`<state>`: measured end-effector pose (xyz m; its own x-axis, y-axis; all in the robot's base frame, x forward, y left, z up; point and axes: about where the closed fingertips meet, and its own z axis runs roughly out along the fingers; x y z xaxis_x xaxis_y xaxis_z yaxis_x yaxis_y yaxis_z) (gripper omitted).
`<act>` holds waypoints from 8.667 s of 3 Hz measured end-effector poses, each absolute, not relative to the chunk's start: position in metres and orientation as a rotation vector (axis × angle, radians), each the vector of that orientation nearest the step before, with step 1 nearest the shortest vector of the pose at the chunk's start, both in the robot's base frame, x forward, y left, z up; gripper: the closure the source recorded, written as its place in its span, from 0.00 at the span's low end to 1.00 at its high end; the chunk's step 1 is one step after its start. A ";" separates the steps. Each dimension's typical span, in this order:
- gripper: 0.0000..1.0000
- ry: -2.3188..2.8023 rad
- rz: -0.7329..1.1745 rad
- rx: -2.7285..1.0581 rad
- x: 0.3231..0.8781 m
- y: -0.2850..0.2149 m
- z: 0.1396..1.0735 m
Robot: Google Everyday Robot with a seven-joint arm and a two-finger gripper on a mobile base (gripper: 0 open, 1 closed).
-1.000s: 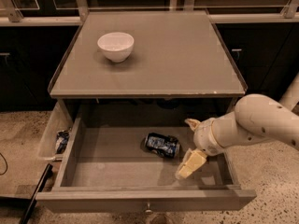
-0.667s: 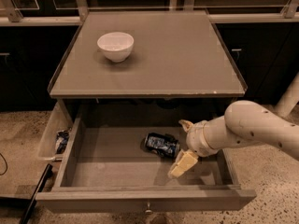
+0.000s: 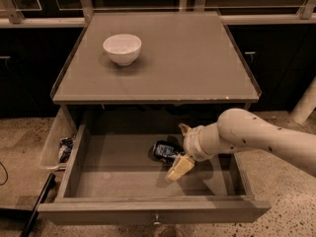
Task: Pick pepsi can from top drawer and place on counter
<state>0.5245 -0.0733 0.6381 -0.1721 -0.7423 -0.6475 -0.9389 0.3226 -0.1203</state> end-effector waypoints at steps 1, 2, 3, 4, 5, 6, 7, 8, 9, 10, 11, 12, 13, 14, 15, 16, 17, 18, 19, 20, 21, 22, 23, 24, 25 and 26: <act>0.00 1.991 0.410 -1.459 0.541 -0.068 0.627; 0.00 2.010 0.456 -1.430 0.548 -0.067 0.613; 0.19 2.010 0.458 -1.430 0.548 -0.067 0.612; 0.42 2.010 0.458 -1.430 0.548 -0.067 0.612; 0.65 2.010 0.458 -1.430 0.548 -0.067 0.612; 0.88 2.010 0.459 -1.430 0.548 -0.067 0.612; 1.00 2.015 0.489 -1.444 0.540 -0.069 0.618; 1.00 1.987 0.526 -1.457 0.527 -0.076 0.641; 1.00 1.934 0.534 -1.489 0.510 -0.085 0.682; 1.00 1.871 0.510 -1.538 0.493 -0.093 0.728; 1.00 1.782 0.439 -1.600 0.476 -0.099 0.787; 1.00 1.682 0.404 -1.659 0.471 -0.093 0.824; 1.00 1.665 0.391 -1.682 0.475 -0.087 0.829; 1.00 1.634 0.358 -1.726 0.496 -0.081 0.844; 1.00 1.610 0.341 -1.747 0.536 -0.077 0.865; 1.00 1.597 0.328 -1.720 0.584 -0.078 0.883; 1.00 1.614 0.322 -1.661 0.629 -0.087 0.889; 1.00 1.673 0.324 -1.561 0.662 -0.102 0.883; 1.00 1.733 0.342 -1.469 0.684 -0.112 0.873; 1.00 1.788 0.359 -1.417 0.697 -0.115 0.860; 0.81 1.791 0.361 -1.415 0.697 -0.115 0.859; 0.58 1.791 0.361 -1.415 0.697 -0.115 0.859; 0.35 1.791 0.361 -1.416 0.697 -0.115 0.859; 0.12 1.791 0.361 -1.416 0.697 -0.115 0.859; 0.00 1.791 0.361 -1.416 0.697 -0.115 0.859; 0.00 1.791 0.361 -1.416 0.697 -0.115 0.859</act>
Offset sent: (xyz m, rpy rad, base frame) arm 0.0338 0.0045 -0.0401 0.0646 0.0765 -0.0505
